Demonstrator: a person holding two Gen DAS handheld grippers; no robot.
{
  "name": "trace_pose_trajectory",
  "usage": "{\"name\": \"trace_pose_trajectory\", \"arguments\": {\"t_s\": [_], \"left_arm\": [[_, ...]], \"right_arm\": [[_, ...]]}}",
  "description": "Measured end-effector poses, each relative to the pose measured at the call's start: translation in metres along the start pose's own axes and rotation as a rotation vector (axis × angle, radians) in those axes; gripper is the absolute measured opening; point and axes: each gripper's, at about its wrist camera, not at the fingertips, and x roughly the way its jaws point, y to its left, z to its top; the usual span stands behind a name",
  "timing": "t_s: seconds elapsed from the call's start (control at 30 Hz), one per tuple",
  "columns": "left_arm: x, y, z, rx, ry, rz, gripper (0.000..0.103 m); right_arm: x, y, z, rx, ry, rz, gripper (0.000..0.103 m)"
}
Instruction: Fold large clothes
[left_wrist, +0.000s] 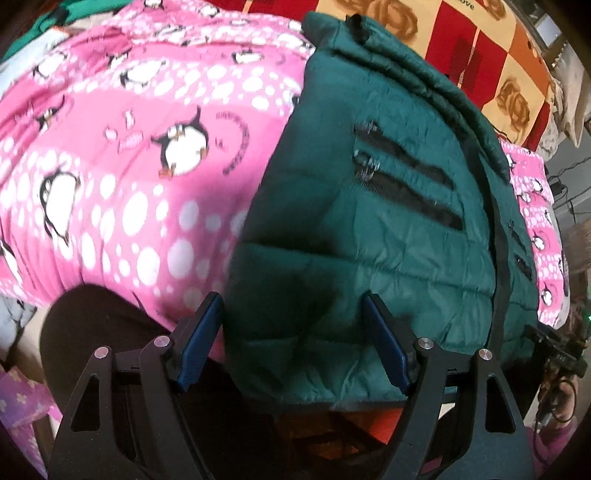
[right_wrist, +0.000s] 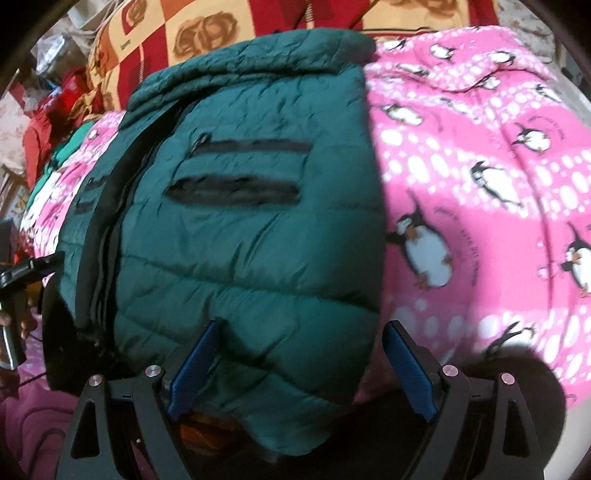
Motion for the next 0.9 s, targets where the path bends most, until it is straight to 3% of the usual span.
{"name": "trace_pose_trajectory", "arguments": {"t_s": [0.17,0.33,0.57,0.63,0.77,0.9], "left_arm": [[0.003,-0.002,-0.005,-0.013,0.000,-0.015,0.080],[0.007,-0.007,-0.009,0.037,-0.003,-0.008,0.082],[0.011,-0.007,-0.011,0.023,-0.010,-0.021,0.082],[0.009,-0.009,-0.012,0.036,-0.015,-0.017,0.078],[0.006,-0.018,-0.014,0.078,-0.034,0.009,0.061],[0.006,-0.023,-0.014,0.099,-0.046,0.030,0.053]], "right_arm": [[0.008,0.013,-0.006,-0.040,0.026,0.035,0.088],[0.007,0.013,-0.007,-0.052,0.008,0.058,0.088],[0.007,0.007,-0.013,-0.093,-0.026,0.077,0.065],[0.005,0.004,-0.014,-0.099,-0.039,0.080,0.058],[0.001,-0.001,-0.017,-0.094,-0.054,0.102,0.046],[-0.002,0.002,-0.017,-0.140,-0.062,0.100,0.044]]}}
